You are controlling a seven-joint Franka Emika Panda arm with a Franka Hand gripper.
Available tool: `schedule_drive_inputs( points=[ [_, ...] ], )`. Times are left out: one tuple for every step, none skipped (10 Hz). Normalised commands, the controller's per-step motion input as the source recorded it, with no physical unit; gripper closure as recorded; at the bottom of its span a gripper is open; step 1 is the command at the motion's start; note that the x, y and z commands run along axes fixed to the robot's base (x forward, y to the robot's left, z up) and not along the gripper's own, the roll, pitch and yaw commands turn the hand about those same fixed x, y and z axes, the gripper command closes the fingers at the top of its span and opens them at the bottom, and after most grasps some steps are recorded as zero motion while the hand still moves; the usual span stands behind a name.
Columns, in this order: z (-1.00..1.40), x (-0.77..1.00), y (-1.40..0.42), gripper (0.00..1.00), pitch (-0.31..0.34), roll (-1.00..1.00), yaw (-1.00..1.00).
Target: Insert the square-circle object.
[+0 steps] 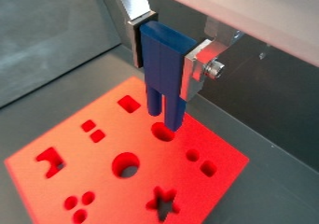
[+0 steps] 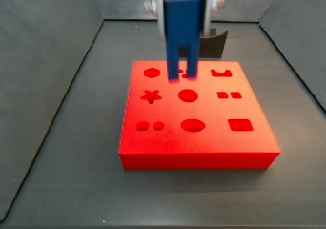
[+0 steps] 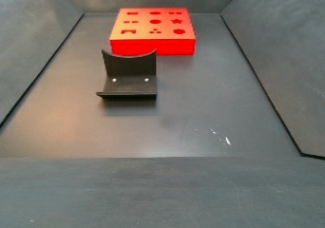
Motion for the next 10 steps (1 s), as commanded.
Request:
schedule_drive_inputs(
  points=[
    [-0.52,0.16,-0.49,1.00,-0.003,0.09,0.00],
    [-0.43,0.09,-0.41,1.00,0.000,0.14,0.00],
    [-0.31,0.00,-0.28,1.00,0.073,0.20,0.00],
    [-0.22,-0.18,-0.13,1.00,0.094,0.19,0.00],
    [-0.19,-0.22,-0.08,1.00,0.073,0.14,-0.01],
    [-0.22,-0.23,-0.03,1.00,0.039,0.10,-0.03],
    [-0.18,-0.39,0.03,1.00,0.040,0.06,-0.10],
    [-0.13,-0.31,0.00,1.00,0.020,0.04,-0.14],
    [-0.13,-0.37,0.00,1.00,0.000,0.01,-0.17],
    [-0.04,-0.34,0.01,1.00,0.000,0.00,-0.12]
  ],
)
